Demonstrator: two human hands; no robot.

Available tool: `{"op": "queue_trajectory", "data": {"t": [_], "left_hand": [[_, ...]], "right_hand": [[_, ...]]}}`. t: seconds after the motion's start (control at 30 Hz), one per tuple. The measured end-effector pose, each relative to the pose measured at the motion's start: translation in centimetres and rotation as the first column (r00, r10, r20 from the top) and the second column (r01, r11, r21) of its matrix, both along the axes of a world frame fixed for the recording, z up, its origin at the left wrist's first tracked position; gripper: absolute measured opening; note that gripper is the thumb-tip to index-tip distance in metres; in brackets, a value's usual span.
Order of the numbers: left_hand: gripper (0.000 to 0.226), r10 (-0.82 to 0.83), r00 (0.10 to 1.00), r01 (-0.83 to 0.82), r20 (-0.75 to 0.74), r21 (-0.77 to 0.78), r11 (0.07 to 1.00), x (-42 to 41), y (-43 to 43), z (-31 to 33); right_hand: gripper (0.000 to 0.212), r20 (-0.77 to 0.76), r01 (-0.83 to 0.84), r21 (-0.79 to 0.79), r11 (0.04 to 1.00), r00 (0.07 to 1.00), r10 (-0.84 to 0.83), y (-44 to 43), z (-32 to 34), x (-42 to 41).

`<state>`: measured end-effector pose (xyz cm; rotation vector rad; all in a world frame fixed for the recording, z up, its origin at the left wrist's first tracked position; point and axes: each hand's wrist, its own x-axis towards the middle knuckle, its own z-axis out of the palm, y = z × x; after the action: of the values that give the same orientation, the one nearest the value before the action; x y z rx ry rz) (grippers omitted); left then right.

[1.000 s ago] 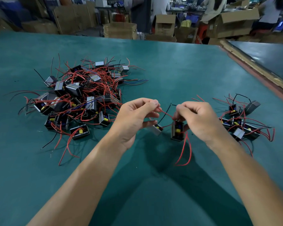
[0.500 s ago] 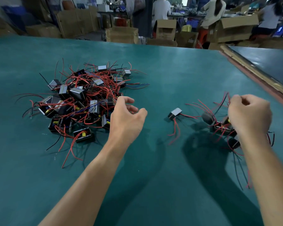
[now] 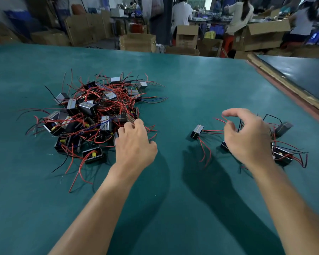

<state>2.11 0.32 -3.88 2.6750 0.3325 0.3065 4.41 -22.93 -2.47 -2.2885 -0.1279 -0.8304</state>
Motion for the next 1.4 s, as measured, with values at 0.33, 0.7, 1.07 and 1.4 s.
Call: {"op": "queue_trajectory", "data": {"t": [0.33,0.7,1.07,1.4], "left_hand": [[0.041,-0.159,0.97,0.18,0.185,-0.108,0.978,0.0,-1.0,-0.6],[0.035,-0.786,0.618,0.768,0.033,0.191,0.612,-1.6,-5.7,-2.9],[0.03,-0.346,0.93,0.356,0.123,-0.073,0.931,0.0,-3.9,-2.4],[0.028,0.029,0.968,0.073,0.249,-0.391,0.917,0.1,-3.0,-0.4]], "right_hand": [[0.049,-0.212,0.09,-0.003,0.996,0.973,-0.089,-1.7,0.3,0.7],[0.025,0.073,-0.243,0.231,0.942,0.97,0.233,1.4,1.5,-1.6],[0.043,-0.644,-0.088,-0.139,0.986,0.764,-0.022,0.4,-1.0,0.3],[0.059,-0.607,-0.106,-0.088,0.99,0.794,0.031,0.2,-0.9,0.3]]}}
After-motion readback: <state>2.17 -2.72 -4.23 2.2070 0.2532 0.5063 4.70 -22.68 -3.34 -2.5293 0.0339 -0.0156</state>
